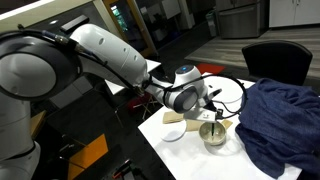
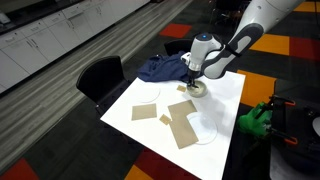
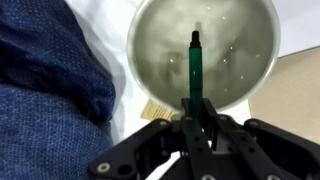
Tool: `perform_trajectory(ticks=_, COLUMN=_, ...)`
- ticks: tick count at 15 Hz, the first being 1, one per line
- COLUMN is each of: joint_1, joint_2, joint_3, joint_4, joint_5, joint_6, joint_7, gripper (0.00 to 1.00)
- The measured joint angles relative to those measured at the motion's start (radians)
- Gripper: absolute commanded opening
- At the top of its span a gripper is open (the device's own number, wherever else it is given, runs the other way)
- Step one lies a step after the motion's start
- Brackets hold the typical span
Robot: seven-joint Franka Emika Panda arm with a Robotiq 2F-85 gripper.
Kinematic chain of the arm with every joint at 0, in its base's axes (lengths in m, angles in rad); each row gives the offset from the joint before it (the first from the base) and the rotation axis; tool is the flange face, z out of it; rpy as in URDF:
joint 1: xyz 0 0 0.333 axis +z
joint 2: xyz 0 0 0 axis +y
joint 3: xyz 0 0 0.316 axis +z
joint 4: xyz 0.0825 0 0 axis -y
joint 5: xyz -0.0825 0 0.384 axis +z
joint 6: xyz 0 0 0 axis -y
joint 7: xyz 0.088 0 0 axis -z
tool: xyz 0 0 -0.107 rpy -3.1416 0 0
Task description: Remove the pen from the bowl.
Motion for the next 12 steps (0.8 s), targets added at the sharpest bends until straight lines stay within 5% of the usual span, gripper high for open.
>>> perform_trajectory(ticks=12, joint_1=0.095, joint_2=-0.182, joint_3=-0.003, joint_4=-0.053, joint_5=0.018, joint_6=-0.113, joint_7=0.179, gripper=0.03)
